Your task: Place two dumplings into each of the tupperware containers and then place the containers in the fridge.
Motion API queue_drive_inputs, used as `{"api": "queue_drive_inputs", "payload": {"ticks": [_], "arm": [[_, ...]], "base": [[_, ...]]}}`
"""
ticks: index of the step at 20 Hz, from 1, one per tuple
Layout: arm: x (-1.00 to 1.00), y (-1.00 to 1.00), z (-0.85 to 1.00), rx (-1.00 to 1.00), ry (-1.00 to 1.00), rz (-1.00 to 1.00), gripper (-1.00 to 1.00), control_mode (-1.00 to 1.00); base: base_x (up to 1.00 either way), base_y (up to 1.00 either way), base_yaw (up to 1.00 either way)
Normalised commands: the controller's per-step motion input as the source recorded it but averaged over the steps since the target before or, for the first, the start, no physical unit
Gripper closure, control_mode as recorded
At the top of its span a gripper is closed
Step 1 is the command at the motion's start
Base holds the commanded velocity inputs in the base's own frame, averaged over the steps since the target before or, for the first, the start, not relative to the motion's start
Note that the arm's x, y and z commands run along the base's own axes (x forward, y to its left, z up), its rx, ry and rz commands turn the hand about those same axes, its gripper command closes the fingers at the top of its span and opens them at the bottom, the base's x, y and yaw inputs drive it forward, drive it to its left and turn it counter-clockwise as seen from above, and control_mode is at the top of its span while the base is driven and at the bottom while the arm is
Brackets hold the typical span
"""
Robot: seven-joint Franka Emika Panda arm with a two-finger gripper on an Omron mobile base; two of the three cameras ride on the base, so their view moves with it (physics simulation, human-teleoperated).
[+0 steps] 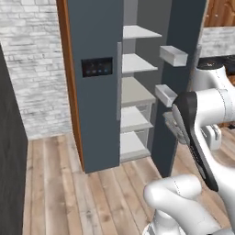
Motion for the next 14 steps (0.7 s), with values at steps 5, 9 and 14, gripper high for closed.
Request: {"api": "queue_drive_inputs", "payload": {"ticks": [5,9,14], "arm": [[0.00,0.00,0.00,0.00,0.00,0.00,1.00,1.00],[0.00,0.00,0.00,0.00,0.00,0.00,1.00,1.00],[0.00,0.00,0.00,0.00,0.00,0.00,1.00,1.00]], "base": [[0.91,-0.32,0.00],[0.68,-0.15,0.00],[0.91,-0.03,0.00]]}}
